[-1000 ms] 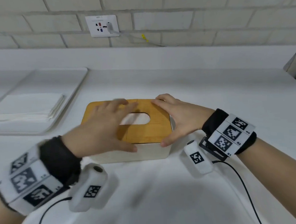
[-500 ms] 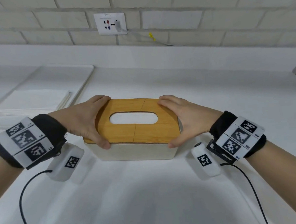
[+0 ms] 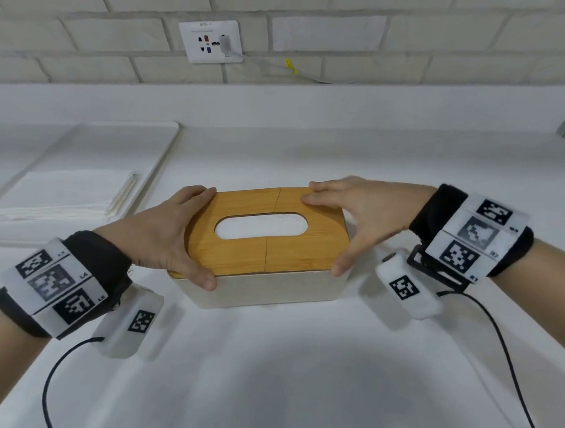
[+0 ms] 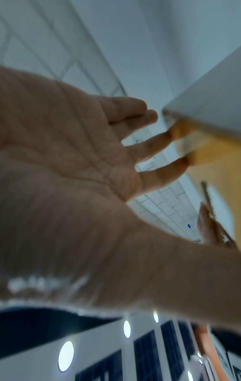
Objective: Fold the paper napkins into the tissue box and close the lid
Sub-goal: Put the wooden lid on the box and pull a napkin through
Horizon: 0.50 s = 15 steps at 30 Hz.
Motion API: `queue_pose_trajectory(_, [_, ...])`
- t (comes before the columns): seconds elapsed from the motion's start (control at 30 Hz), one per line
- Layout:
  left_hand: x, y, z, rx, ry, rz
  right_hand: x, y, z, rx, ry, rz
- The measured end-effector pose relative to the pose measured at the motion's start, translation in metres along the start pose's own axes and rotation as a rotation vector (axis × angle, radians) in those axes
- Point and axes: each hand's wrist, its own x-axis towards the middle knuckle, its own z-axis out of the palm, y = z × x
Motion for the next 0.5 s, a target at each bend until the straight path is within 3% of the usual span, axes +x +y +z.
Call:
queue_pose_trajectory(0.23, [0.001, -0.004, 0.004, -0.065, 0.009, 0.007, 0.028, -0.056, -0.031, -0.15, 0.137, -0.205])
queue_pose_trajectory(0.5, [0.0, -0.006, 0.006, -0.08, 0.02, 0.008, 0.074, -0.095, -0.02, -0.242, 0.127, -0.205])
